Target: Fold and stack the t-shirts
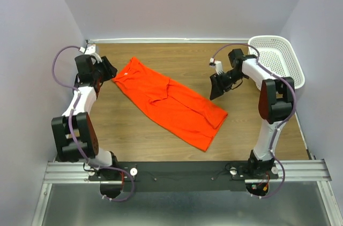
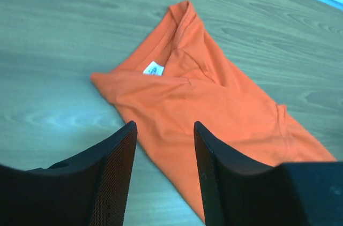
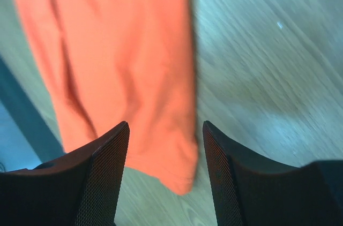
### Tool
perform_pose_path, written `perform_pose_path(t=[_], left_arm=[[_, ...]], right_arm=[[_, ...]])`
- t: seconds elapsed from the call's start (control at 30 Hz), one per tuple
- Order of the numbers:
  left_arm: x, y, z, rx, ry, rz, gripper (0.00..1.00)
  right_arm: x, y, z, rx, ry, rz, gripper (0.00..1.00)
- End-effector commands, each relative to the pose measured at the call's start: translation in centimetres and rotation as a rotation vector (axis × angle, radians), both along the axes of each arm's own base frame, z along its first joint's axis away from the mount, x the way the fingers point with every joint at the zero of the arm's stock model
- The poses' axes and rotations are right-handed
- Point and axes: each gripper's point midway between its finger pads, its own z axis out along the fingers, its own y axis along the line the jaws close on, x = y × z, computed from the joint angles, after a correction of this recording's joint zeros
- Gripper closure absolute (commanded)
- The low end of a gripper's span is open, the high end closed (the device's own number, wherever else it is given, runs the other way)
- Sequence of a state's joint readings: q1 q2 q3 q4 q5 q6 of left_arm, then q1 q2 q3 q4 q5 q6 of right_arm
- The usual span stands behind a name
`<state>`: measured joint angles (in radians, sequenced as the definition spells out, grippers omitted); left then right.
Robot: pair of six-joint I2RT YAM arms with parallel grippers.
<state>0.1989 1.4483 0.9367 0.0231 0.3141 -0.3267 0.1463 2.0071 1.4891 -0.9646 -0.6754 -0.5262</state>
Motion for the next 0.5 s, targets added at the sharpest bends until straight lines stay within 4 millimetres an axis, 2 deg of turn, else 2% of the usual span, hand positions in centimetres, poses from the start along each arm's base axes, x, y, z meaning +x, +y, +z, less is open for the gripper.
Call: perform_pose_path(t=[0.0,0.03,0.07,0.1,0.13,0.23,0.37,0.47], left_arm=[[3.1,-0.6,-0.5,0.054,-0.043,-0.157,0.44],[3.6,-1.8,-0.6,0.063,-0.054,-0.243,0.42],[4.7,-2.3,0.1,0.08,-0.078,-0.285,0.42],[5.0,-2.7,-0.4,0.085,-0.067,-0.32,0.41],[5.5,-2.8,-1.9,0.089,-0.035,-0.341,0.4],[6.8,-1.9,-2.7,0.183,-0.044,-0.365,0.39],[7.5,-0.2,-3.6,0.293,-0.027,-0.344,0.39],[7.8,0.3,-4.1,0.337,-0.023,-0.353,0.39]], right_arm=[[-0.7,2.6,5.5,0.219,-0.058,0.057,0.35],[-1.5,2.9,5.9,0.246,-0.044,0.071,0.35],[-2.0,3.2,6.2,0.276,-0.064,0.114,0.35],[-2.7,3.6,6.5,0.308,-0.059,0.136,0.35],[-3.7,3.9,7.4,0.351,-0.044,0.153,0.35],[-5.2,4.4,8.1,0.408,-0.054,0.212,0.35],[-6.1,4.7,8.0,0.447,-0.044,0.226,0.35],[-6.5,4.9,8.0,0.473,-0.026,0.226,0.35]])
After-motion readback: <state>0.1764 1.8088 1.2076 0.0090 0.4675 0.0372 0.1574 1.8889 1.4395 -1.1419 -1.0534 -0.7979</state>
